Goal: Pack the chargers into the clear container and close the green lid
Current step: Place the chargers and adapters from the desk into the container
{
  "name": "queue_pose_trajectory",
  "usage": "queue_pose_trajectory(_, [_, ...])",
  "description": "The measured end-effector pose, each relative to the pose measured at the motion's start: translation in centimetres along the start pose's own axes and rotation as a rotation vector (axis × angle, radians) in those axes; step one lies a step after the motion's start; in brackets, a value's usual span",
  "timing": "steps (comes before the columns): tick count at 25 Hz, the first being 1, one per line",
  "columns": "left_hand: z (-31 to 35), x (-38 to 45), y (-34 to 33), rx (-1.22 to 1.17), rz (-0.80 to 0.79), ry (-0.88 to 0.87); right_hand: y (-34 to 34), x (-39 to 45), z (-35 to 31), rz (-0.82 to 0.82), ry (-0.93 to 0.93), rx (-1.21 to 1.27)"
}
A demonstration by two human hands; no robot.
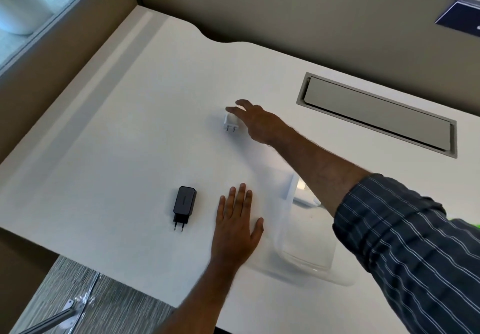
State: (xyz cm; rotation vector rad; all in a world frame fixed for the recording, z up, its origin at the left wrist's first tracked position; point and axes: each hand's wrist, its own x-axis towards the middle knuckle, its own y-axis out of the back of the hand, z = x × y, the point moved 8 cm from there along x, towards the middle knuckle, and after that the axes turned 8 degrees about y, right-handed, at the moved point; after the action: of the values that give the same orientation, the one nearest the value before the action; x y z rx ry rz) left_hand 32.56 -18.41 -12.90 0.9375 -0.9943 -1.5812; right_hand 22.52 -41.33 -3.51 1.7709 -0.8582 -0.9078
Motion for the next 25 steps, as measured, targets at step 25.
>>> queue_pose_trajectory(25, [-0.1, -0.1, 0.1, -0.011, 0.006, -0.004, 5.5, -4.8, -1.7, 0.195, -0.073, 0.076])
